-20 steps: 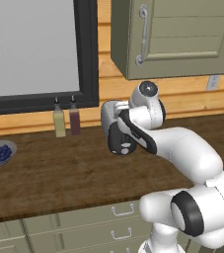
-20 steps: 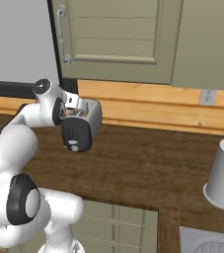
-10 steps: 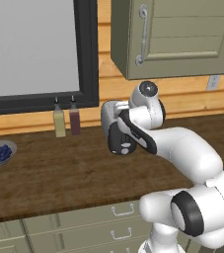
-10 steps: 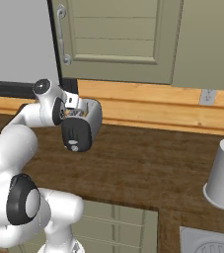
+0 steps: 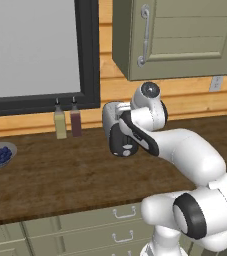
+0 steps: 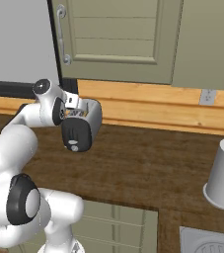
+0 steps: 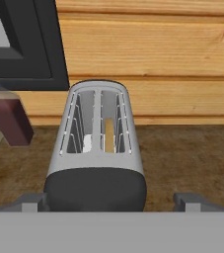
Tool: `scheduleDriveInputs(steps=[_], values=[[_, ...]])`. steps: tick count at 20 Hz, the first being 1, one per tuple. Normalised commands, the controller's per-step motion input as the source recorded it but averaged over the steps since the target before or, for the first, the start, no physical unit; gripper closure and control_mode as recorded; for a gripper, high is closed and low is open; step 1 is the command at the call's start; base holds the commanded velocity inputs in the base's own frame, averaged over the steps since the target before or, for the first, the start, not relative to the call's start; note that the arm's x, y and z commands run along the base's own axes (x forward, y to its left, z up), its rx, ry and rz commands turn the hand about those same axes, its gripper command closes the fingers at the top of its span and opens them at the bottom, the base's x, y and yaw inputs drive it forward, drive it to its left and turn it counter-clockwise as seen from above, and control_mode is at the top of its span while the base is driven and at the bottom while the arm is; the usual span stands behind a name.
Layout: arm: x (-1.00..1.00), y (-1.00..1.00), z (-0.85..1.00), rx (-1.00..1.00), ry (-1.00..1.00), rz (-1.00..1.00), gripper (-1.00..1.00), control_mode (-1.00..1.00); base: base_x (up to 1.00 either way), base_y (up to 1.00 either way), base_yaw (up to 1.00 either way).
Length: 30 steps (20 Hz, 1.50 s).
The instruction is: Start the toaster. Once the lever pops up, take the bread to the plate on the dining counter.
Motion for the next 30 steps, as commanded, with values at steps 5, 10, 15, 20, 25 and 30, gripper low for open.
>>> scheduleDriveInputs(steps=[5,10,15,20,25,30], values=[[0.0,0.0,0.0,0.0,0.0,0.0,-1.0,-1.0,0.0,0.0,0.0],[0.0,0.0,0.0,0.0,0.0,0.0,-1.0,-1.0,0.0,0.0,0.0],[0.0,0.0,0.0,0.0,0.0,0.0,-1.0,-1.0,0.0,0.0,0.0],[0.0,0.0,0.0,0.0,0.0,0.0,-1.0,-1.0,0.0,0.0,0.0],[0.0,0.0,0.0,0.0,0.0,0.0,-1.0,-1.0,0.0,0.0,0.0],[0.0,0.0,0.0,0.0,0.0,0.0,-1.0,-1.0,0.0,0.0,0.0]])
